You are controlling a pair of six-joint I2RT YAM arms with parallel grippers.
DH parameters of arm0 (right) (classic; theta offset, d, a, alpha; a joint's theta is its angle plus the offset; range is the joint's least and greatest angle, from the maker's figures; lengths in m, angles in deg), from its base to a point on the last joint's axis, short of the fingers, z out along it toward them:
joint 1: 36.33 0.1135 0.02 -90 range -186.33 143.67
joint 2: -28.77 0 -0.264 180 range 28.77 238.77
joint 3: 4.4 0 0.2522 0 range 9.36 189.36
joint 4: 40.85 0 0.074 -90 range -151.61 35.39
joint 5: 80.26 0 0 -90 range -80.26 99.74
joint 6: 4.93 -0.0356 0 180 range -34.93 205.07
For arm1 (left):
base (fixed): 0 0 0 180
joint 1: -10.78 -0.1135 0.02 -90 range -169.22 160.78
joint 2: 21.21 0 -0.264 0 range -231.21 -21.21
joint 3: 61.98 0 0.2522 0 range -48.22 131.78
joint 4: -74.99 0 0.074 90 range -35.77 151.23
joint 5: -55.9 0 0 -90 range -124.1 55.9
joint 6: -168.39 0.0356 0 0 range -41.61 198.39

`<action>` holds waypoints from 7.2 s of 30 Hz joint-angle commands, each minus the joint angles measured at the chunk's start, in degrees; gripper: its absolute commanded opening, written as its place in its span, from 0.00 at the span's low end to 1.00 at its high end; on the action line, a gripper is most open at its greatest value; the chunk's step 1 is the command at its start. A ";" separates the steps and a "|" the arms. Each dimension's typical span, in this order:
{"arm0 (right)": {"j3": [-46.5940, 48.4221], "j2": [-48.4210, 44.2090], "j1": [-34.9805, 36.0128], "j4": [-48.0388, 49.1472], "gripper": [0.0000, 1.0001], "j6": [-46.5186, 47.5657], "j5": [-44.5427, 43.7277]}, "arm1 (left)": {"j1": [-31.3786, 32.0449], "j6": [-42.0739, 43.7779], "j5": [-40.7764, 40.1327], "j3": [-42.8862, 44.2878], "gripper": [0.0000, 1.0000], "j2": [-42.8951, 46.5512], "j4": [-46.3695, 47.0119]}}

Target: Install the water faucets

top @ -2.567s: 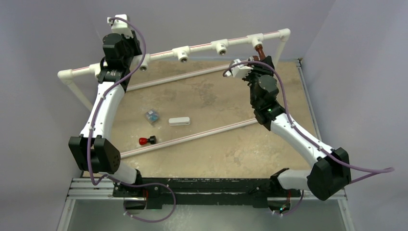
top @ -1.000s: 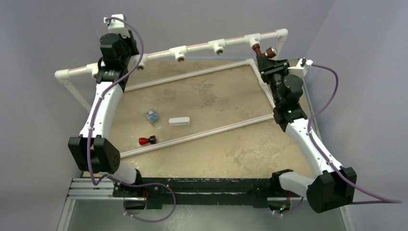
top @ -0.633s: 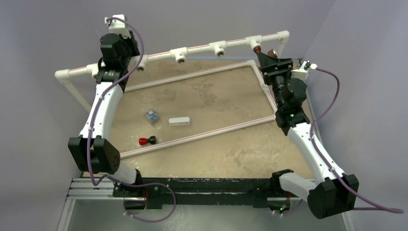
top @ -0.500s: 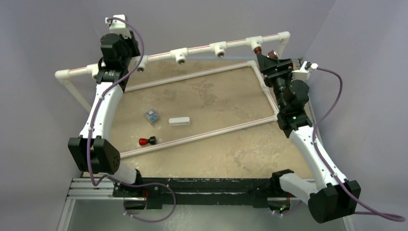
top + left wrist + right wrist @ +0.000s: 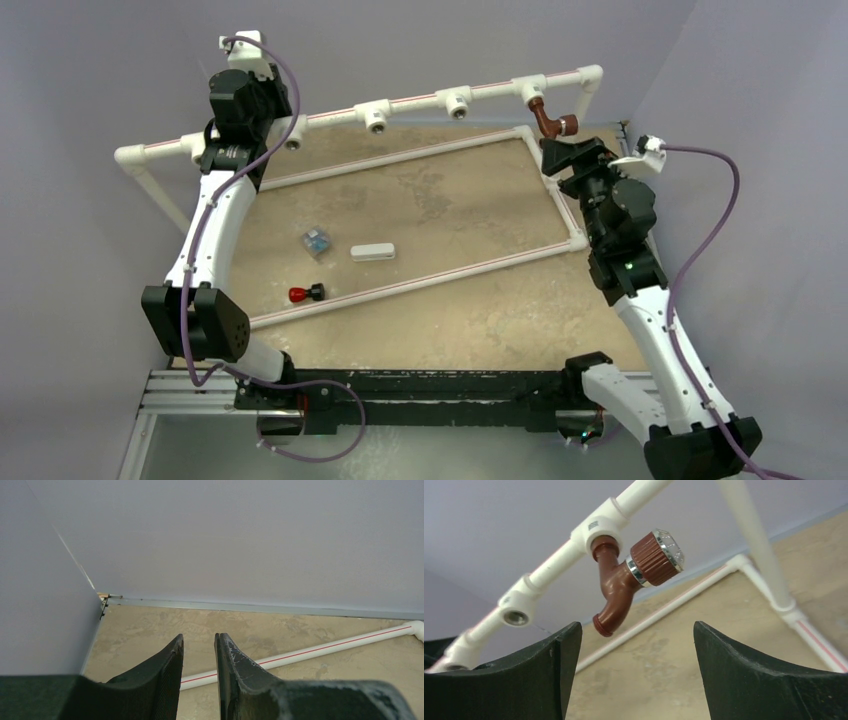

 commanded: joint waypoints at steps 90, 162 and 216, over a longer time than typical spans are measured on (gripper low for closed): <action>6.92 12.22 8.90 15.79 0.00 38.95 1.90 | 0.86 -0.76 2.29 -2.11 0.28 -0.47 -4.86; 14.56 -4.11 5.11 -6.90 0.76 21.53 -0.75 | 0.86 -0.60 2.32 -2.64 0.29 -0.47 -4.67; 0.01 13.13 19.92 23.06 0.70 123.51 -22.99 | 0.77 -0.51 2.30 -2.30 0.29 -1.25 -4.77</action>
